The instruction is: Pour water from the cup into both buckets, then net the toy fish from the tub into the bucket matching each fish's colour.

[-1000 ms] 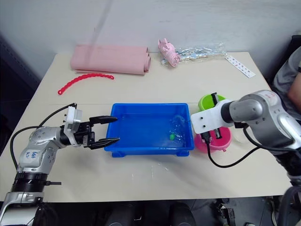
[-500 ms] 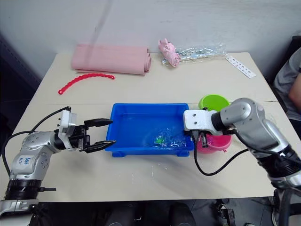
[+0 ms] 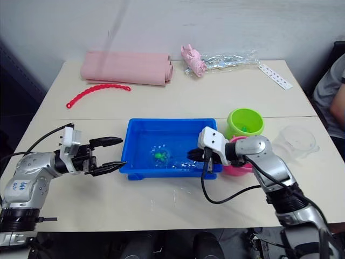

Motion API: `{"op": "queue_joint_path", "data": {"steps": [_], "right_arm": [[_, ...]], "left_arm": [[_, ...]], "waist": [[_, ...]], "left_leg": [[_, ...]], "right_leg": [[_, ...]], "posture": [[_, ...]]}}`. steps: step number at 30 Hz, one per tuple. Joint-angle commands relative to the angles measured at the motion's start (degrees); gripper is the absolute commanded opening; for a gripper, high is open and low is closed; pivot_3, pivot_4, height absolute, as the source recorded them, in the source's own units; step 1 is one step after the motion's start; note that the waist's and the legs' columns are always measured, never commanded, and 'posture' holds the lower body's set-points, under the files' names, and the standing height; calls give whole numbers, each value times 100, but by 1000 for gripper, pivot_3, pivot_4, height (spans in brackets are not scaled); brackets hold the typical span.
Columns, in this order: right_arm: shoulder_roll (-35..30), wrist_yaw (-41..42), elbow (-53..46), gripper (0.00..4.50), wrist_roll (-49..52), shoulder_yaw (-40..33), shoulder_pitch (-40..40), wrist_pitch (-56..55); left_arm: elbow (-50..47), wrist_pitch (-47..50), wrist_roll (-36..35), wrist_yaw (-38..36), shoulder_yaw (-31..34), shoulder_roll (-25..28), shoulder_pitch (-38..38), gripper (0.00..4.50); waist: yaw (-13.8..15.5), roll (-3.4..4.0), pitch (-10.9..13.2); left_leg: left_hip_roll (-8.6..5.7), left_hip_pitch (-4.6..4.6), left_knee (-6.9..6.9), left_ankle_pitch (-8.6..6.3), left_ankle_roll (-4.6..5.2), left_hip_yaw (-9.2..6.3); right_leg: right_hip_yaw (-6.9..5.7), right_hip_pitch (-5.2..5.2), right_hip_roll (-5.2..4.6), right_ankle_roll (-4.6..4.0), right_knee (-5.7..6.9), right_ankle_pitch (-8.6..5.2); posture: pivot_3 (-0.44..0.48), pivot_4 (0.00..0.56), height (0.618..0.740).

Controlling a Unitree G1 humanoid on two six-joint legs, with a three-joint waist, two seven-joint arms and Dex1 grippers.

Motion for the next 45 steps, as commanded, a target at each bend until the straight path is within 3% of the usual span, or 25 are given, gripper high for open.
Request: {"op": "queue_joint_path", "data": {"steps": [1, 6, 13, 23, 30, 39, 45], "right_arm": [[580, -294, 237, 0, 543, -627, 206, -517], [768, -306, 266, 0, 812, -916, 357, -779], [372, -402, -475, 0, 1002, -1548, 951, -949], [-81, -714, -1378, 0, 1521, -2839, 2311, -956], [-261, -913, -1584, 0, 2000, -3688, 2661, -836], [-1013, -751, -944, 0, 1987, -4978, 2941, -1022], [-1631, -854, 154, 0, 854, -4961, 3012, -1946]], "left_arm": [[30, 4, -156, -109, 351, 239, 195, 4460], [80, 11, -200, -123, 484, 294, 213, 4460], [-158, 318, -456, -88, 602, 316, 125, 4460], [-528, 704, -645, 138, 273, -63, -273, 4460], [-361, 697, -551, 240, -89, -421, -739, 4460], [-400, 801, -536, 499, -385, -829, -1174, 4460], [-373, 766, -573, 582, -421, -988, -1340, 4460]], "waist": [[16, 0, 0], [17, -3, -1], [32, -3, -1], [36, -3, -1], [39, -3, -1], [65, -3, -1], [61, -3, -1]], "left_leg": [[-1, -1, 0, -1, 1, 0], [-2, -1, 2, -2, 2, -1], [-2, -1, -3, -2, 1, -1], [-2, 0, -4, -3, 1, 2], [-2, 2, -4, -2, 0, 3], [-4, 1, 0, -2, 2, 5], [-4, 3, -1, -2, 2, 6]], "right_leg": [[0, 0, -1, 0, -1, 0], [1, 1, -3, 0, 0, 0], [0, 0, -3, 0, -1, 0], [3, 4, -2, 0, -16, 0], [4, 5, 0, 0, -29, 0], [3, 10, -1, 0, -32, 0], [2, 11, 1, 0, -33, 0]], "posture": [[0, 150, 740], [0, 150, 740], [0, 150, 740], [0, 150, 740], [0, 150, 740], [0, 150, 740], [0, 150, 740]]}}
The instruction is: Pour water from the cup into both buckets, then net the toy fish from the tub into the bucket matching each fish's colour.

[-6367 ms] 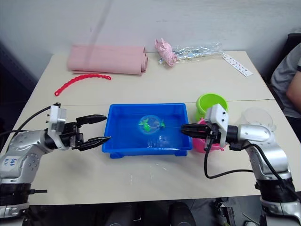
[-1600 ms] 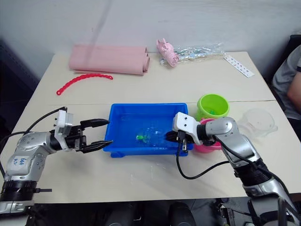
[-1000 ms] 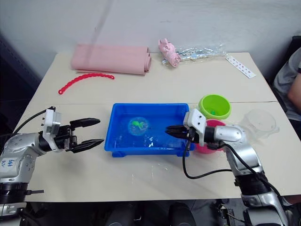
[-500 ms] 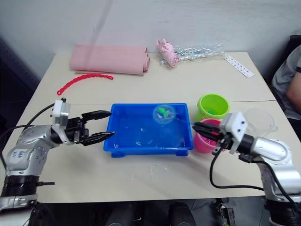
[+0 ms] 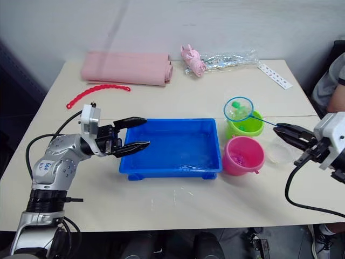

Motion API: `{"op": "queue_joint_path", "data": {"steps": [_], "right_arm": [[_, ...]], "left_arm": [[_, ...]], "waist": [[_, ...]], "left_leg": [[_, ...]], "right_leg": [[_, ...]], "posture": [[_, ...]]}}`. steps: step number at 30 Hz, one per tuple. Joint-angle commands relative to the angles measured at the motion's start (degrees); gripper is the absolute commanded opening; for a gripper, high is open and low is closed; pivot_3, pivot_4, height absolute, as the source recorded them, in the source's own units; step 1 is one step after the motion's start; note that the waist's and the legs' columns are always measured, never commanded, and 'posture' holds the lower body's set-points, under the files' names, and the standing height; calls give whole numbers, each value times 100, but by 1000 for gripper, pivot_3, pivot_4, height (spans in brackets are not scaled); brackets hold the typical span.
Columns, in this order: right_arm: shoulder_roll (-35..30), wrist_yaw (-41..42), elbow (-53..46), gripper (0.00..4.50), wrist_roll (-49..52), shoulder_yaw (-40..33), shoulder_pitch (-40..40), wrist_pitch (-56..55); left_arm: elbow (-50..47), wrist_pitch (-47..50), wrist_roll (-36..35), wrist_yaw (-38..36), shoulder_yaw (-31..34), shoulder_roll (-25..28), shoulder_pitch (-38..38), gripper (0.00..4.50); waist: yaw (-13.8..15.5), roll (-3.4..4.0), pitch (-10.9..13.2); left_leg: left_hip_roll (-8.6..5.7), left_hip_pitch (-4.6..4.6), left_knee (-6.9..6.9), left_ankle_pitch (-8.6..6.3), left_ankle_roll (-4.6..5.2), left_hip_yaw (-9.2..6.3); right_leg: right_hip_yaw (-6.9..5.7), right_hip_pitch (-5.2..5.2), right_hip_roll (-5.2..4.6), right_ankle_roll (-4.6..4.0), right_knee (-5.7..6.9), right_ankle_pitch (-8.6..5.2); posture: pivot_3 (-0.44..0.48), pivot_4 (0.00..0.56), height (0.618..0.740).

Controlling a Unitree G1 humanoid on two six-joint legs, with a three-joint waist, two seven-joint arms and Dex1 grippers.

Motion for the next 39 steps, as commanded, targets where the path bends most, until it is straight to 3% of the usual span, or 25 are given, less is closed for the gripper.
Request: {"op": "queue_joint_path", "data": {"steps": [1, 4, 11, 17, 21, 25, 27, 30, 32, 35, 39], "right_arm": [[-587, -182, 1039, 0, -1250, -69, 50, -1211], [-609, -557, 1306, 0, -1724, 130, -103, -1637], [-1271, -1429, 2567, 0, -3656, 709, -290, -4849], [-1737, -2720, 2861, 0, -5121, 913, -396, -5659], [-1786, -3101, 2930, 0, -5263, 992, -403, -5793], [-1578, -2791, 2560, 0, -4081, 884, -418, -5428], [-1375, -2237, 2265, 0, -2758, 935, -423, -4878], [-1033, -1145, 1296, 0, -152, 857, -155, -3062], [-1029, -579, 649, 0, 998, 864, 134, -1967], [-1118, -39, -78, 0, 1703, 1069, 380, -1027], [-999, 440, -754, 0, 1603, 1870, 331, -494]], "left_arm": [[-134, -65, -90, 104, 16, -166, -240, 4460], [-237, -11, -93, 112, -51, -171, -279, 4460], [-415, 84, -100, -41, -180, -66, -301, 4460], [-550, 124, -56, 16, -314, -162, -210, 4460], [-602, 138, -46, 27, -362, -170, -161, 4460], [-507, 68, -33, -20, -317, -139, -143, 4460], [-433, 56, -86, -18, -216, -130, -143, 4460], [-370, 150, -290, -176, 0, 11, -112, 4460], [-265, 64, -294, -317, 158, 170, -83, 4460], [29, -420, -223, -782, 459, 459, 69, 4460], [-6, -384, -347, -1177, 841, 1042, 500, 4460]], "waist": [[-2, 0, 0], [-9, 0, 0], [-25, 6, 2], [-21, 6, 2], [-20, 6, 2], [-24, 6, 2], [-28, 4, 3], [-26, 4, 3], [-9, 5, 3], [-1, 5, 3], [-38, 2, 5]], "left_leg": [[0, 0, 0, 0, 0, 0], [0, 1, -1, 0, 0, 1], [0, 1, 1, 1, 0, 6], [1, 1, 2, 1, 0, 6], [0, -1, 2, 2, 0, 6], [1, 0, 2, 2, -1, 6], [2, 0, 2, 2, -1, 5], [5, 0, 1, 2, -1, 4], [6, -1, 0, 2, 0, -1], [5, -2, 1, 0, 3, -6], [8, 3, 0, -1, 4, -5]], "right_leg": [[0, 0, 0, 0, 0, 0], [0, 0, 1, 0, 0, 0], [2, -1, 1, 0, -2, 0], [3, -1, 1, 1, -2, 0], [5, -1, 1, 0, -3, 0], [5, -1, 2, 0, -2, 0], [4, -1, 3, 0, -3, 0], [1, 2, 7, 0, -2, 0], [-1, 4, 8, 0, 5, 0], [-8, 10, 5, 0, 0, 0], [-4, 9, 4, 0, -10, 0]], "posture": [[0, 150, 740], [0, 150, 740], [0, 150, 740], [0, 150, 740], [0, 150, 740], [0, 150, 740], [0, 150, 740], [0, 150, 740], [0, 150, 740], [0, 150, 740], [0, 150, 740]]}}
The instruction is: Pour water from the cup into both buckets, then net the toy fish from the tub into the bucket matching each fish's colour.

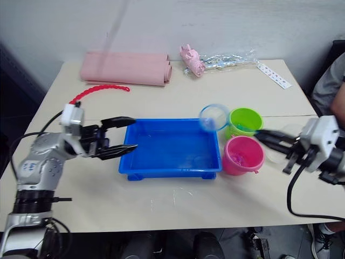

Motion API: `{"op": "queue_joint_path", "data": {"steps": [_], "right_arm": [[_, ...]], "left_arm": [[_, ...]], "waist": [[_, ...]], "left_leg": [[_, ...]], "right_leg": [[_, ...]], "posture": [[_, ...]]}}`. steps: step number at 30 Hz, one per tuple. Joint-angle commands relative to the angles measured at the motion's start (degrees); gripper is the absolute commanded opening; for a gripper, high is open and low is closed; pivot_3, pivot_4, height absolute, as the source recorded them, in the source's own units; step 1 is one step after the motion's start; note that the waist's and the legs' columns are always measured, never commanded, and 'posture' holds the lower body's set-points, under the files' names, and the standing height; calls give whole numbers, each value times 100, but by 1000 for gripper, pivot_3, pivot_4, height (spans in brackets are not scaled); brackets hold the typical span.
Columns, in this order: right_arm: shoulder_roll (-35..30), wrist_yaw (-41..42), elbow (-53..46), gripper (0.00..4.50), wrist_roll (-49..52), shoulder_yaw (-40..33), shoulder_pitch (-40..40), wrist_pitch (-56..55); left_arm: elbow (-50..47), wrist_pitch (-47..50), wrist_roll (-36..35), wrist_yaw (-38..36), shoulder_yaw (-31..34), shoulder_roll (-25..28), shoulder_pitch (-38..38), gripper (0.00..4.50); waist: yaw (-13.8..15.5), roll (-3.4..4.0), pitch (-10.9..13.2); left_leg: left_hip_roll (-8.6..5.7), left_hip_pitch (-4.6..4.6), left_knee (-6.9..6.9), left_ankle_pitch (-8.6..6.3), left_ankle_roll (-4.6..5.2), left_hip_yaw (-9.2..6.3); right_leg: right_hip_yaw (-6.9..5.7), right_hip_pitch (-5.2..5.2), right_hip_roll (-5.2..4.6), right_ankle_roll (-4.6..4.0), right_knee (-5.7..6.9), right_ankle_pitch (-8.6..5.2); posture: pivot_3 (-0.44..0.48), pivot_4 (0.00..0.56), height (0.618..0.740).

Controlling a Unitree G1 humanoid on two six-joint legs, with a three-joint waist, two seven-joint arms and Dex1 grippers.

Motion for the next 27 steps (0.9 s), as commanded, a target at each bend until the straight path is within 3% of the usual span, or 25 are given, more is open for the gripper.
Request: {"op": "queue_joint_path", "data": {"steps": [1, 7, 13, 19, 27], "right_arm": [[97, 411, -584, 0, -93, 629, -106, 337], [815, 931, -904, 0, -1099, 2245, -117, 47], [1695, 1088, 349, 0, -2195, 3189, -398, -801], [2482, 989, 1588, 0, -2849, 3568, -702, -1548], [2926, 962, 2570, 0, -3178, 3545, -927, -2255]], "left_arm": [[-243, 22, -218, -364, 425, 447, 347, 4460], [-913, -14, -258, -906, 658, 1045, 1497, 4460], [-1627, -158, -140, -903, 682, 1104, 2490, 4460], [-1977, -34, -210, -562, 676, 1027, 2751, 4460], [-1936, 38, -223, -460, 779, 1166, 2732, 4460]], "waist": [[8, 0, 0], [34, -5, -1], [20, -16, -7], [9, -13, -5], [0, -10, -4]], "left_leg": [[0, 0, 0, 0, 0, -1], [-3, -3, -9, -6, -1, -6], [-8, -9, 2, -6, 2, -4], [-5, 12, -22, -9, -5, -4], [-5, 13, -22, -7, -7, -1]], "right_leg": [[0, -1, -1, 0, 0, 0], [4, -1, -7, 0, -21, 0], [4, -2, -13, -1, -21, 1], [6, 8, -9, -3, -29, 0], [6, 5, -7, -2, -22, 0]], "posture": [[0, 150, 740], [0, 150, 740], [0, 150, 740], [0, 150, 740], [0, 150, 740]]}}
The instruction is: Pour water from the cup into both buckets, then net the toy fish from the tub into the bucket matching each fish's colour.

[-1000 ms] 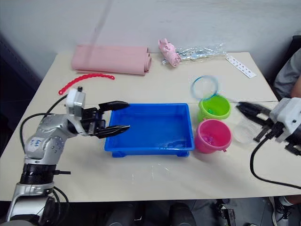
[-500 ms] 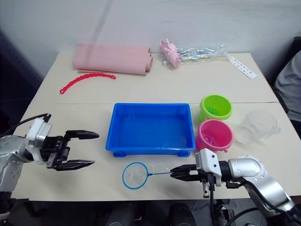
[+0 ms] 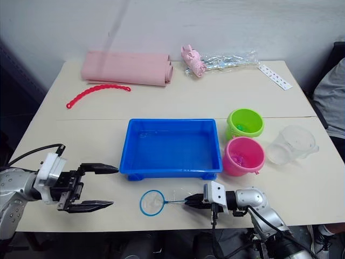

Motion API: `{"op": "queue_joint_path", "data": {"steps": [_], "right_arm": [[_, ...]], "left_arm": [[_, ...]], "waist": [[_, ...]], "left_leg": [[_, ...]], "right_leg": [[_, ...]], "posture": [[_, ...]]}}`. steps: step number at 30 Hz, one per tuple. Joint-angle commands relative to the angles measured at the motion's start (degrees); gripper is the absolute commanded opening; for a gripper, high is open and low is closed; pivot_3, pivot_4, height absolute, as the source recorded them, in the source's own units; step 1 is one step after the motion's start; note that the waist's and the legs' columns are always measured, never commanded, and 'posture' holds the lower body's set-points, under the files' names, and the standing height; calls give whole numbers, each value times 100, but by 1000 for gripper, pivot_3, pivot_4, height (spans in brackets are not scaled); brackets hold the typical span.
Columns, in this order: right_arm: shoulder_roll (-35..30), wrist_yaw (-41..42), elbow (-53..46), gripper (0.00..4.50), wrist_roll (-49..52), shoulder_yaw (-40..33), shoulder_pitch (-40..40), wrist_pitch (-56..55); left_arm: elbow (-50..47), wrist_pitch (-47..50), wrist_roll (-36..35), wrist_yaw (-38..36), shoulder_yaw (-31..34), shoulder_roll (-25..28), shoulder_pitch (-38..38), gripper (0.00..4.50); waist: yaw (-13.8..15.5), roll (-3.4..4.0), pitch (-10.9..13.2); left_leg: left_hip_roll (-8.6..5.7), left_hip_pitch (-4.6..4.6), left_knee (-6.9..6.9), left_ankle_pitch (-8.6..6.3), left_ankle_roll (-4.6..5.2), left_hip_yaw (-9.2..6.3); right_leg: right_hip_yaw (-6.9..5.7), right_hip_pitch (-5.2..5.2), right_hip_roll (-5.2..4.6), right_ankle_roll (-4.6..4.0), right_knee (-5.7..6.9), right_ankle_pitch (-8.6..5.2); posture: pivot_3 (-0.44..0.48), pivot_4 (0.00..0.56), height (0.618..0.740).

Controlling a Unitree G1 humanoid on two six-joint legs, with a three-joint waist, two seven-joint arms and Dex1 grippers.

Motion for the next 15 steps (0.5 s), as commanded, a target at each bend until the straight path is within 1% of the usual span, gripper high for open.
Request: {"op": "queue_joint_path", "data": {"steps": [1, 2, 3, 5, 8, 10, 11, 12, 15], "right_arm": [[57, 65, 131, 411, 31, -132, -29, -299], [9, 131, 46, 873, 101, -163, -8, -255], [-76, 206, -66, 1111, 143, -202, 5, -290], [-285, 340, -464, 2080, 428, -371, 117, -29], [-831, 702, -1021, 3639, 640, -542, 412, 110], [-1172, 805, -1301, 4487, 854, -806, 651, 240], [-1246, 806, -1371, 4487, 914, -875, 716, 287], [-1461, 820, -1499, 4487, 1029, -1128, 898, 357], [-1982, 868, -1899, 4487, 1446, -2082, 1475, 481]], "left_arm": [[-4, -20, -52, 11, 189, 118, -5, 4494], [33, -27, -37, 9, 208, 139, 1, 4500], [80, -29, -15, 0, 227, 166, 13, 4500], [164, -34, 6, 17, 274, 188, 48, 4500], [277, 113, -129, 214, 447, 145, 89, 4500], [302, 93, -39, 392, 582, 133, 186, 4500], [297, 73, -2, 430, 609, 132, 223, 4500], [315, -102, 166, 485, 693, 114, 365, 4500], [503, -637, 616, 554, 955, 109, 821, 4500]], "waist": [[-1, 0, 0], [-1, 0, 0], [-1, 0, 0], [0, 3, 2], [19, 5, 3], [22, 4, 2], [19, 4, 2], [16, 2, 1], [8, 9, 4]], "left_leg": [[0, 0, 0, 0, 0, 0], [0, 0, 0, 0, 0, 0], [0, 0, 0, 0, 0, 0], [0, 0, -1, 0, 0, 0], [0, 0, -2, -1, 1, 0], [0, -1, -1, -2, 2, -2], [0, -1, -3, -2, 3, -1], [0, 0, -2, -2, 3, -1], [0, -1, -5, -4, 6, 5]], "right_leg": [[0, 0, 0, 0, 1, 0], [1, 0, 0, 0, 1, 0], [1, 0, 0, 0, 1, 0], [1, -1, 0, 0, 1, 0], [1, -2, -1, 0, 0, 0], [0, 0, -3, 0, -4, 0], [0, 1, -3, 0, -7, 0], [0, 3, -3, 0, -8, 0], [2, 2, -4, 0, -13, 0]], "posture": [[0, 150, 740], [0, 150, 740], [0, 150, 740], [0, 150, 740], [0, 150, 740], [0, 150, 740], [0, 150, 740], [0, 150, 740], [0, 150, 740]]}}
